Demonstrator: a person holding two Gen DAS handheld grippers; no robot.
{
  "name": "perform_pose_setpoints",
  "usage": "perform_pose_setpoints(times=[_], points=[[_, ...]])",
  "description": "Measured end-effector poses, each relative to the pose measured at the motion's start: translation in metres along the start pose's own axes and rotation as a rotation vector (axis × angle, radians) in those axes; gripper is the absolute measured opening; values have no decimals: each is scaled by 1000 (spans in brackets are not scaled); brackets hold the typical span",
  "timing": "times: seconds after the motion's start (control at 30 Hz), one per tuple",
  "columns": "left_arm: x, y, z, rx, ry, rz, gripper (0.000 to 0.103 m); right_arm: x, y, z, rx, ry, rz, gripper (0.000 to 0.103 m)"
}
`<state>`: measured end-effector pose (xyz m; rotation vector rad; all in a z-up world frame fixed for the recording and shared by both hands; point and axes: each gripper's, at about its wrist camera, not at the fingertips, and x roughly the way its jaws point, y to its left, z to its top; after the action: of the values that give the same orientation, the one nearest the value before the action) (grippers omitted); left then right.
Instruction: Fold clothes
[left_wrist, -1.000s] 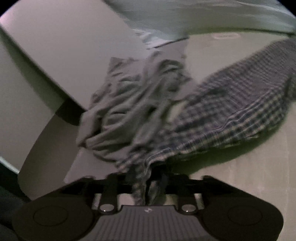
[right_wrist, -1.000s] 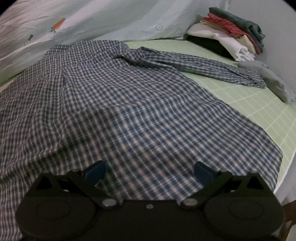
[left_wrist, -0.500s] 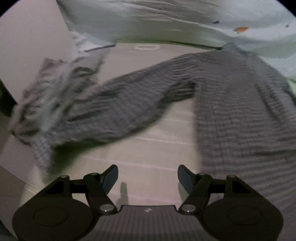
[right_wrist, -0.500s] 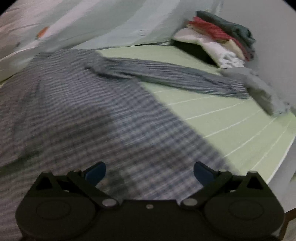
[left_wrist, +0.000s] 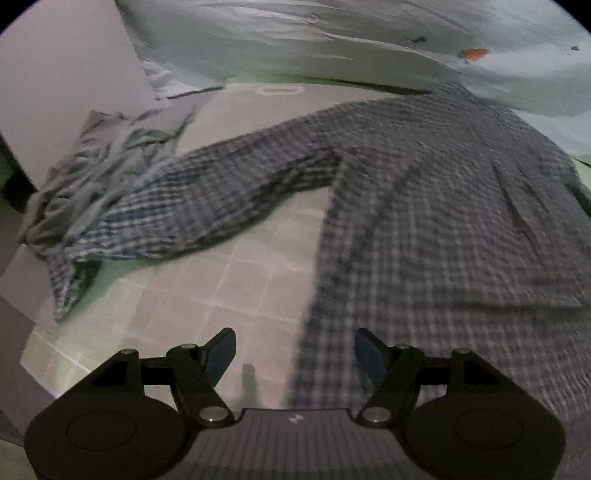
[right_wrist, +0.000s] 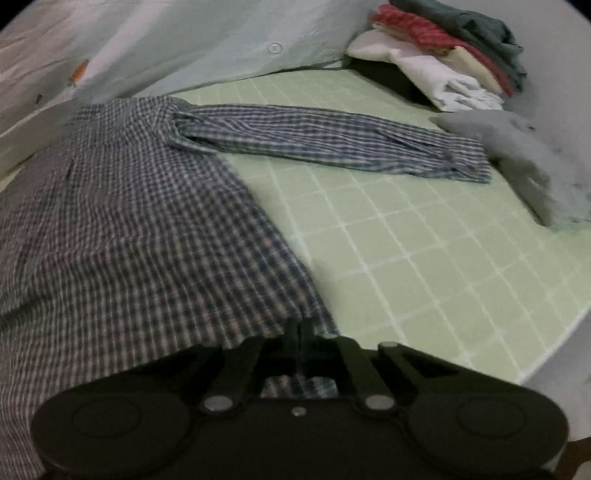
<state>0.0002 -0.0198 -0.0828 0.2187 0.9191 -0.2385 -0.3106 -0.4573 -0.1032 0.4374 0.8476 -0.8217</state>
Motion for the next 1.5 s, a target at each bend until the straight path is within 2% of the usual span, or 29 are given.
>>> perform_pose_setpoints(times=[0.13,0.17,0.23,0.43,0.53,0.63,0.7,0.77,0.8,1.0,1.1,1.17,1.3,1.33,1.4,1.43,1.47,1.5], points=[[-1,19,5,-80,-4,68,73,-2,-6,-6,19,32,-34,4],[0,27,6,-100,-4,92,76,-2,-3,-4,7,35,-48,9],[1,43,10,-135,-7,140,78,-3,6,2,-11,22,-90,39],[9,94,23,-208,-13,264,80,-9,37,23,31,-47,-86,63],[14,122,31,-271,-30,298,80,-12,65,25,1,-59,-67,68],[15,153,36,-392,-74,333,80,-12,84,26,-8,-45,-42,71],[11,171,37,-465,-121,352,76,-12,97,23,-16,-28,-21,72],[9,187,37,-507,-149,360,68,-10,111,19,-39,-10,-18,72],[10,194,37,-521,-155,364,67,-10,118,17,-47,-2,-20,72],[35,226,35,-536,-99,348,67,-3,148,9,-26,45,-13,74],[53,229,35,-476,-41,303,73,0,163,4,-24,64,-16,76],[60,228,36,-424,-30,287,73,1,172,-1,-34,75,-20,78],[74,230,31,-428,10,233,72,-2,182,-8,-52,78,-22,81],[75,231,28,-442,1,223,69,-1,182,-8,-52,79,-23,82],[75,230,27,-422,-18,216,54,0,184,-9,-53,80,-26,83],[74,229,27,-407,-29,202,35,-1,183,-9,-53,79,-28,83],[74,229,28,-403,-34,191,21,0,183,-9,-53,80,-29,83],[74,230,29,-400,-36,195,17,0,183,-9,-56,79,-32,84]])
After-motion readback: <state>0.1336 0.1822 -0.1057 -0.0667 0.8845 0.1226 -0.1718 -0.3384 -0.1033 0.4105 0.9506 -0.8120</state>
